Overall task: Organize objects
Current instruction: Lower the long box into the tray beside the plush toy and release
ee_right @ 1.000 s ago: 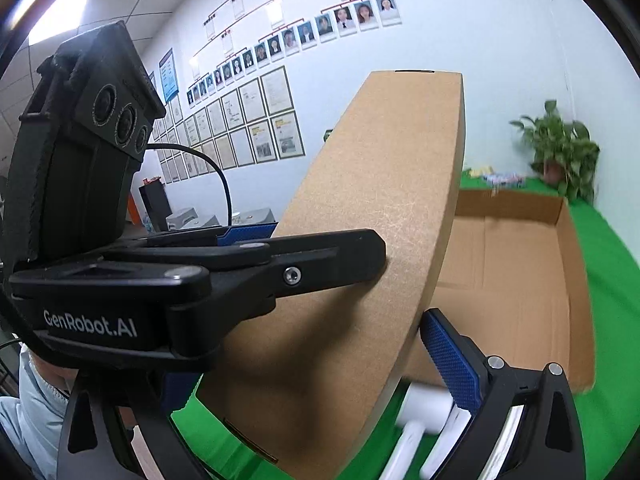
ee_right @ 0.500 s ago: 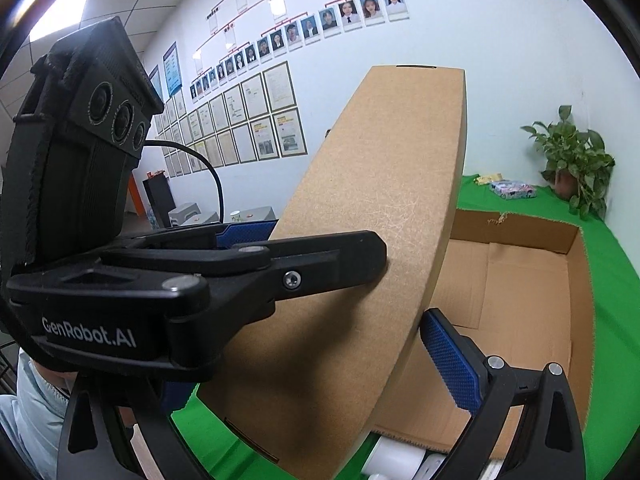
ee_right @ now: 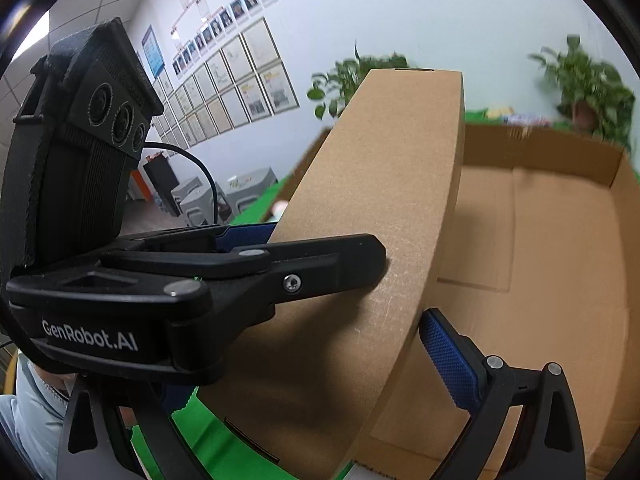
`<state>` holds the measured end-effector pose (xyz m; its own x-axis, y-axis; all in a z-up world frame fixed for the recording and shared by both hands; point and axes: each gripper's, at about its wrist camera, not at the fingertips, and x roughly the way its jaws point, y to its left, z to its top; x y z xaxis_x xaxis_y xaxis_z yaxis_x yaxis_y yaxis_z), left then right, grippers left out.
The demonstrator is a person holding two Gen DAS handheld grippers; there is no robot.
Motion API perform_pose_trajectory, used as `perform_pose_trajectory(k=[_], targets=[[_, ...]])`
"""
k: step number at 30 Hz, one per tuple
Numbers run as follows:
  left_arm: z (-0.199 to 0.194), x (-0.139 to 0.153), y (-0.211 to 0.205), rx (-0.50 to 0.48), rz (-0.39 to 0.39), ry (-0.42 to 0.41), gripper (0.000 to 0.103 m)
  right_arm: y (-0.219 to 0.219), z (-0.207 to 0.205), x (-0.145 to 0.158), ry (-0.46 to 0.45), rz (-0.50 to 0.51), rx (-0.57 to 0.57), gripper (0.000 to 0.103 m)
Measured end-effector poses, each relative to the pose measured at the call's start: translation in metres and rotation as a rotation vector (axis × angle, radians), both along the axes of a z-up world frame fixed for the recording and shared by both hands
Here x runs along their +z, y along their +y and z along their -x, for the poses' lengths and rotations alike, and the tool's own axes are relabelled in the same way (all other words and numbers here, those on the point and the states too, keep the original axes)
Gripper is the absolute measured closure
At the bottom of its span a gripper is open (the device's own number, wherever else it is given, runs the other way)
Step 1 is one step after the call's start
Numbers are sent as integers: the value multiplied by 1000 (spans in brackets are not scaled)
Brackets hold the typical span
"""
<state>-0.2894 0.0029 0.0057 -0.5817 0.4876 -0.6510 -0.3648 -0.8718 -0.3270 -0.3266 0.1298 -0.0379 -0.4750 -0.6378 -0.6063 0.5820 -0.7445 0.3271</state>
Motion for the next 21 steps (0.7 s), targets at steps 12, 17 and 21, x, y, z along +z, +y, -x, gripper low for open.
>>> perform_pose_trajectory(k=[12, 17, 21], targets=[[11, -43, -1, 18, 79, -141, 57, -18, -8, -56, -106, -75, -27, 12], [9, -45, -8, 34, 70, -168, 68, -21, -17, -70, -141, -89, -65, 14], [4, -45, -15, 48, 86, -181, 77, -30, -13, -76, -148, -103, -58, 16]])
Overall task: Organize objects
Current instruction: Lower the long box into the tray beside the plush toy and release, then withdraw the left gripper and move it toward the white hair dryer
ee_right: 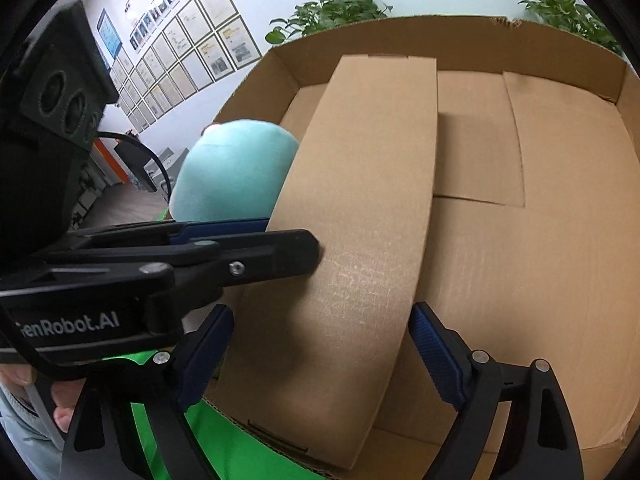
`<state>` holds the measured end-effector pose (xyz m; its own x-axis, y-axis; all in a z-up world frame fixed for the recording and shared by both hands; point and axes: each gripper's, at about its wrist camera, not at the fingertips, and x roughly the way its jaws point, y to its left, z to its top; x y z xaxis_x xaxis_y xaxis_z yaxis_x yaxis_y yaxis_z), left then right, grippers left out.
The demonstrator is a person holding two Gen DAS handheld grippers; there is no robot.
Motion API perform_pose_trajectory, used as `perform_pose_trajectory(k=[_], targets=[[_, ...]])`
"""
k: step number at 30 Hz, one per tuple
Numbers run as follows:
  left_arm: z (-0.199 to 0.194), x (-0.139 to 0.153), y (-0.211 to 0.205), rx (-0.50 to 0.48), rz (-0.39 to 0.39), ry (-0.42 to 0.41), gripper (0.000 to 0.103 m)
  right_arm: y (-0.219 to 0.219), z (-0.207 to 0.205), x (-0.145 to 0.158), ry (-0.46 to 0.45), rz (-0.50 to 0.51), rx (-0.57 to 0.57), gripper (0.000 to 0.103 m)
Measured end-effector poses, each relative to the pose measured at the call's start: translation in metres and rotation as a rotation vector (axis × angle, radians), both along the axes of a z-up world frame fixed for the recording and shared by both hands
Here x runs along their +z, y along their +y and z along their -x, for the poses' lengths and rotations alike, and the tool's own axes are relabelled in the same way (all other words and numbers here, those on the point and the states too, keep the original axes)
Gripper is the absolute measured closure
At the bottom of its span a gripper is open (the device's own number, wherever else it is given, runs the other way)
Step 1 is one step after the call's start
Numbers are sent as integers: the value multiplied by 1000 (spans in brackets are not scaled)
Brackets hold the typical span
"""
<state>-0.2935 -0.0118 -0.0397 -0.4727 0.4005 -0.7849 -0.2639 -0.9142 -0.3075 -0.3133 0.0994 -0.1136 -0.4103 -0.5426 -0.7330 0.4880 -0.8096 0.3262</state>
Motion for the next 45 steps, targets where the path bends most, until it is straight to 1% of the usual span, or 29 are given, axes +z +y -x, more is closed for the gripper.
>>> perform_pose_trajectory(k=[3, 9, 11, 13, 14, 15, 16, 17, 20, 21, 23, 25, 27, 28, 30, 31, 32, 35, 36, 37, 38, 39, 40, 41, 42, 43, 45], targets=[[-5, 1, -9, 9, -14, -3, 82, -9, -2, 0, 21, -27, 8, 16], [-23, 9, -27, 30, -39, 35, 82, -24, -3, 0, 50, -68, 6, 14], [-31, 15, -32, 40, -33, 59, 79, -28, -3, 1, 58, -80, 8, 14], [-41, 20, -36, 48, -11, 90, 79, -29, -2, 3, 59, -85, 6, 12], [-46, 24, -36, 49, 5, 104, 77, -28, -3, 4, 59, -85, 2, 12], [-51, 27, -36, 54, 29, 125, 72, -29, -5, 6, 65, -84, 2, 11], [-59, 31, -35, 61, 56, 154, 68, -29, -9, 9, 83, -86, -3, 5], [-65, 34, -35, 63, 69, 180, 66, -29, -13, 13, 102, -89, -11, 1], [-84, 46, -33, 78, 94, 257, 56, -23, -31, 28, 160, -99, -44, 1], [-93, 51, -35, 85, 102, 283, 50, -19, -37, 32, 166, -100, -58, 1], [-109, 61, -35, 102, 113, 345, 44, -9, -50, 39, 172, -92, -92, 1], [-121, 68, -33, 120, 135, 394, 30, 8, -70, 48, 182, -72, -130, 1], [-136, 75, -27, 153, 176, 464, 21, 19, -88, 55, 191, -71, -160, 1], [-145, 78, -24, 174, 199, 503, 21, 30, -100, 61, 197, -71, -181, 1], [-157, 81, -17, 202, 225, 535, 21, 46, -122, 69, 195, -59, -208, 0], [-163, 80, -14, 211, 224, 539, 21, 54, -134, 74, 191, -57, -221, 1], [-170, 78, -12, 218, 214, 543, 21, 72, -157, 80, 203, -49, -229, 1], [-185, 77, -10, 262, 209, 560, 21, 97, -198, 94, 269, -37, -287, 1], [-191, 77, -9, 271, 205, 573, 21, 97, -195, 95, 275, -29, -291, 1], [-197, 78, -8, 275, 195, 586, 21, 100, -204, 98, 286, -24, -294, 8], [-202, 79, -7, 276, 189, 592, 21, 100, -210, 100, 295, -36, -294, 23], [-205, 81, -6, 281, 188, 593, 21, 97, -212, 102, 301, -53, -291, 32], [-209, 83, -5, 289, 191, 591, 32, 98, -222, 104, 310, -74, -292, 53], [-211, 84, -3, 287, 190, 590, 48, 98, -226, 105, 318, -86, -301, 75], [-213, 85, -2, 270, 187, 578, 89, 100, -232, 108, 331, -98, -312, 82], [-213, 86, -1, 255, 183, 552, 100, 102, -241, 110, 346, -103, -314, 84], [-215, 87, 3, 258, 177, 538, 100, 106, -252, 115, 361, -100, -312, 84]])
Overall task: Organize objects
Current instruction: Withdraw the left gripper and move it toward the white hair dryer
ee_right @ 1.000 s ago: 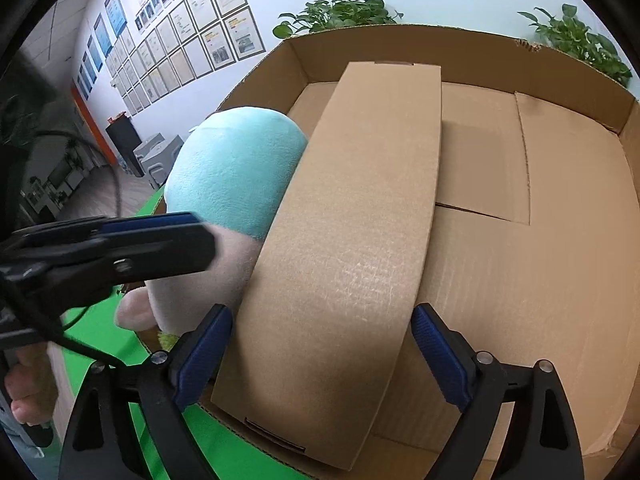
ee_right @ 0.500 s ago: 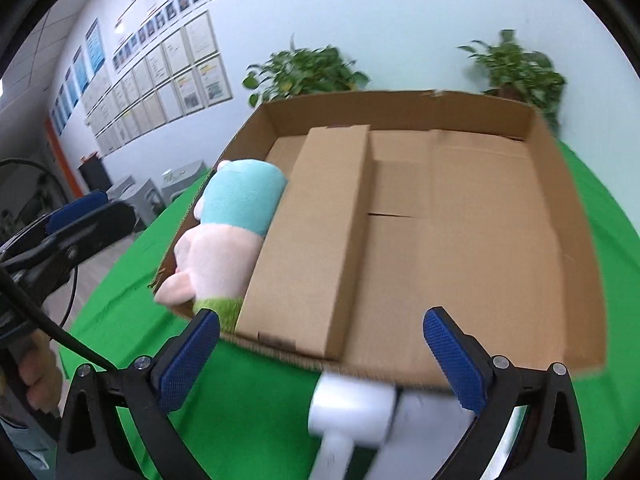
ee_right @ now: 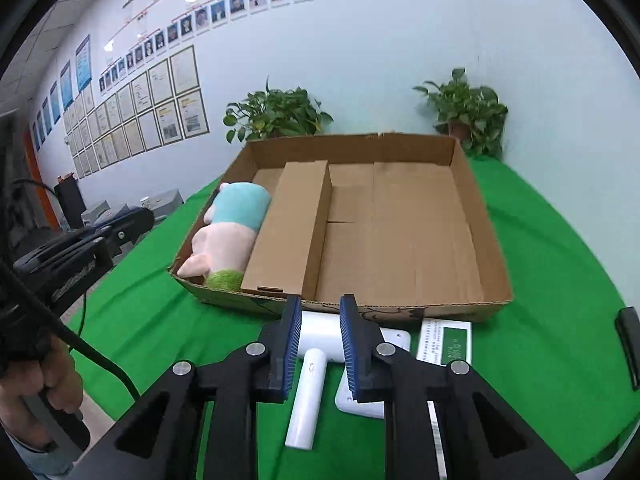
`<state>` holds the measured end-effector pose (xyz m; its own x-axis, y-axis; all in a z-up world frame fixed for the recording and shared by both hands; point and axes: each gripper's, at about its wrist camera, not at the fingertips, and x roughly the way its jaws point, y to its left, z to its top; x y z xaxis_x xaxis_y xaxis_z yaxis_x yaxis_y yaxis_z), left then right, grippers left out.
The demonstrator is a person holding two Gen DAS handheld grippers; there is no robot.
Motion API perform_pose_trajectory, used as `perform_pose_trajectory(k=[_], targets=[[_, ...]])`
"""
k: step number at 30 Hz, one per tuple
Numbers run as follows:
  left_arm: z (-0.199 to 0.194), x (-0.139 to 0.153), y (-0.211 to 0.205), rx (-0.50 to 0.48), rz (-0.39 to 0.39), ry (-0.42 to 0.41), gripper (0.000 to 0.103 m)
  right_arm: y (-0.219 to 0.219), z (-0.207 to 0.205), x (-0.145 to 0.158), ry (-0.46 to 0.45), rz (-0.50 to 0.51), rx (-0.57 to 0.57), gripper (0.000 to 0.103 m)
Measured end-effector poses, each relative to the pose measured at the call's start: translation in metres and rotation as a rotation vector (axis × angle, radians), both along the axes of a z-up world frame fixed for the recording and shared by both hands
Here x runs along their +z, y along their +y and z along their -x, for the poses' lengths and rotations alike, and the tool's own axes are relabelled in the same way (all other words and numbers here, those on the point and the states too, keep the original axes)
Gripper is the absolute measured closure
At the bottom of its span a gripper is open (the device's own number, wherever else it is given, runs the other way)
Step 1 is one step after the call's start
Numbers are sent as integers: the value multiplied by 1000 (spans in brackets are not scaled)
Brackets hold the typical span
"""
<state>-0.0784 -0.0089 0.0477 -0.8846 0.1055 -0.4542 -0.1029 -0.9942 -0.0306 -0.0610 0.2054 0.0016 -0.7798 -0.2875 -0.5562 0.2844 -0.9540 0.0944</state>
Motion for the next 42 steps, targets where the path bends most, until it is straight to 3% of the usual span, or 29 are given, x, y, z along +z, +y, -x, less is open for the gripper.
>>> perform_pose_trajectory(k=[1, 2, 3, 4, 5, 8, 18, 28, 42], targets=[[-4, 2, 2, 7, 4, 15, 100, 5, -8, 5, 12, 4, 0, 79], [-9, 3, 5, 16, 6, 34, 94, 8, -11, 7, 21, 2, -3, 53], [-12, 4, 7, 24, 11, 40, 62, 11, -16, 10, 33, 2, -11, 30], [-15, 5, 9, 34, 18, 45, 13, 16, -22, 13, 57, 5, -22, 1], [-18, 5, 9, 56, 22, 57, 0, 19, -24, 15, 67, -1, -25, 0], [-27, 9, 8, 109, 29, 121, 1, 27, -31, 22, 71, -23, -51, 1], [-22, 11, 0, 103, 2, 104, 1, 37, -37, 26, 84, -15, -39, 0], [-2, -14, 1, 130, 1, 65, 1, 31, -13, -15, 28, -37, -2, 0], [19, -40, 3, 116, 6, -18, 1, 33, 0, -40, 8, 5, -26, 1]])
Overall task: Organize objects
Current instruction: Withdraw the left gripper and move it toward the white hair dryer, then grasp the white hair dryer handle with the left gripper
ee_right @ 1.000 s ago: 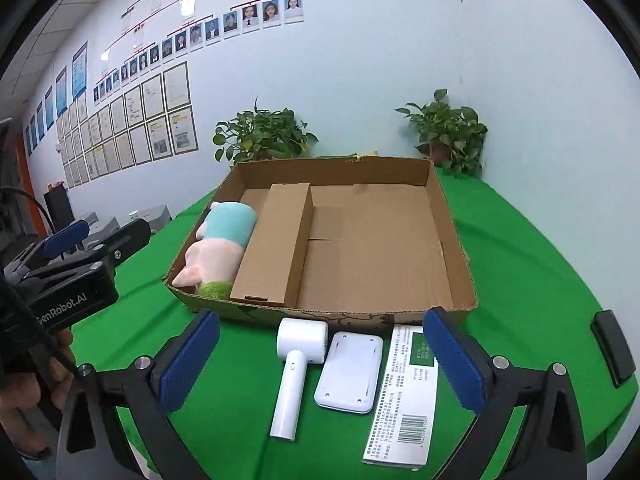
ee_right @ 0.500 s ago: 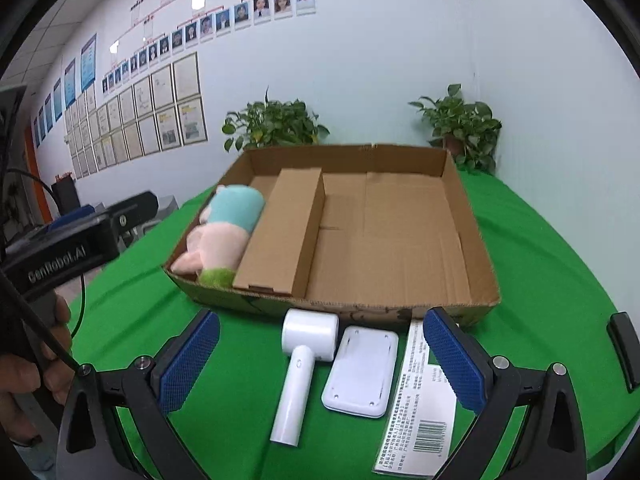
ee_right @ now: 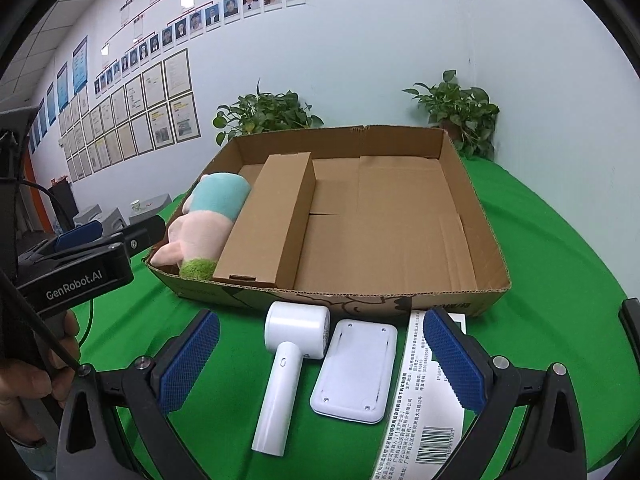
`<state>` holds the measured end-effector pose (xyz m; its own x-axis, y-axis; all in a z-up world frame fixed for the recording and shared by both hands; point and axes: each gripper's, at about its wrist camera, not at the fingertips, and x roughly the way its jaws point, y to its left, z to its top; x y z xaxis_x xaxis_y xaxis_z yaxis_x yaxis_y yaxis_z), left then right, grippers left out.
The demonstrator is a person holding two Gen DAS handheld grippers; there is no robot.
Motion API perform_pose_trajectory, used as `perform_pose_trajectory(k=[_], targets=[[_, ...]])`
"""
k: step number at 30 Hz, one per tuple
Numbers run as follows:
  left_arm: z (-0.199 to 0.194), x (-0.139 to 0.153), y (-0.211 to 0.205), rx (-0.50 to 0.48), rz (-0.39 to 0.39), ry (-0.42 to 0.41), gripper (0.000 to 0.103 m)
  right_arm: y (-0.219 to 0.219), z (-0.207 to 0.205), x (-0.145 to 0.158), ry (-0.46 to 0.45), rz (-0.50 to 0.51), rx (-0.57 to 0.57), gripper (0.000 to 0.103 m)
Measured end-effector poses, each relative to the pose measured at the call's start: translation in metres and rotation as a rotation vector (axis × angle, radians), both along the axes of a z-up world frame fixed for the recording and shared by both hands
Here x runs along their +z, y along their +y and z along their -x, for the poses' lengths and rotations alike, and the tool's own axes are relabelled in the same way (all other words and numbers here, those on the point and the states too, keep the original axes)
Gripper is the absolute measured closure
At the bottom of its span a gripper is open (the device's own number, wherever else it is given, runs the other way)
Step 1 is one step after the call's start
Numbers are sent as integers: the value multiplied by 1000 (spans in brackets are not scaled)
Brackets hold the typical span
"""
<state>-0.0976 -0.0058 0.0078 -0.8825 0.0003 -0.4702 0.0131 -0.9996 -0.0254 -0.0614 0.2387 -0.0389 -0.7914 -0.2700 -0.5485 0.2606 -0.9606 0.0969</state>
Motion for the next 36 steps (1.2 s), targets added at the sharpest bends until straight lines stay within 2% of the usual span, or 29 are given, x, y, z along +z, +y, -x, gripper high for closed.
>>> perform_pose_trajectory(k=[3, 4, 5, 6, 7, 9, 10, 11, 12, 13, 15, 18, 22, 25, 28, 31, 36], targets=[[2, -2, -4, -21, -24, -12, 3, 3, -2, -5, -2, 27, -1, 1], [2, -2, -6, -45, -51, -16, 9, 3, -3, -6, -3, 32, 1, 9], [3, -3, -7, -71, -81, -23, 14, 2, -4, -8, -5, 23, 0, 27], [4, -5, -9, -95, -109, -41, 25, 2, -5, -10, -6, 7, -8, 36], [7, -8, -10, -115, -134, -73, 31, 1, -6, -12, -6, -9, -16, 48], [12, -14, -12, -139, -174, -123, 31, 1, -7, -14, -18, 5, 12, 48], [14, -18, -12, -164, -204, -151, 31, 1, -7, -15, -28, 25, 37, 39], [16, -22, -11, -184, -229, -174, 31, 2, -8, -16, -33, 39, 51, 13], [19, -26, -11, -189, -246, -196, 28, 2, -11, -17, -26, 47, 51, 0], [21, -30, -11, -180, -255, -216, 24, 2, -14, -18, -13, 48, 52, 0], [24, -37, -10, -183, -275, -235, 24, -1, -17, -23, -28, 34, 62, 0], [32, -51, -6, -210, -301, -306, 24, -6, -21, -37, -69, 34, 93, 0], [42, -70, 10, -307, -315, -425, 24, -16, -26, -56, -124, 52, 169, 0], [44, -80, 22, -350, -319, -456, 24, -25, -29, -67, -144, 30, 203, 1], [46, -86, 33, -396, -332, -467, 24, -28, -24, -76, -187, 54, 201, 1], [50, -92, 46, -440, -349, -481, 24, -33, -19, -84, -213, 41, 198, 4], [62, -106, 62, -518, -395, -550, 24, -41, -7, -94, -253, 5, 192, 17]])
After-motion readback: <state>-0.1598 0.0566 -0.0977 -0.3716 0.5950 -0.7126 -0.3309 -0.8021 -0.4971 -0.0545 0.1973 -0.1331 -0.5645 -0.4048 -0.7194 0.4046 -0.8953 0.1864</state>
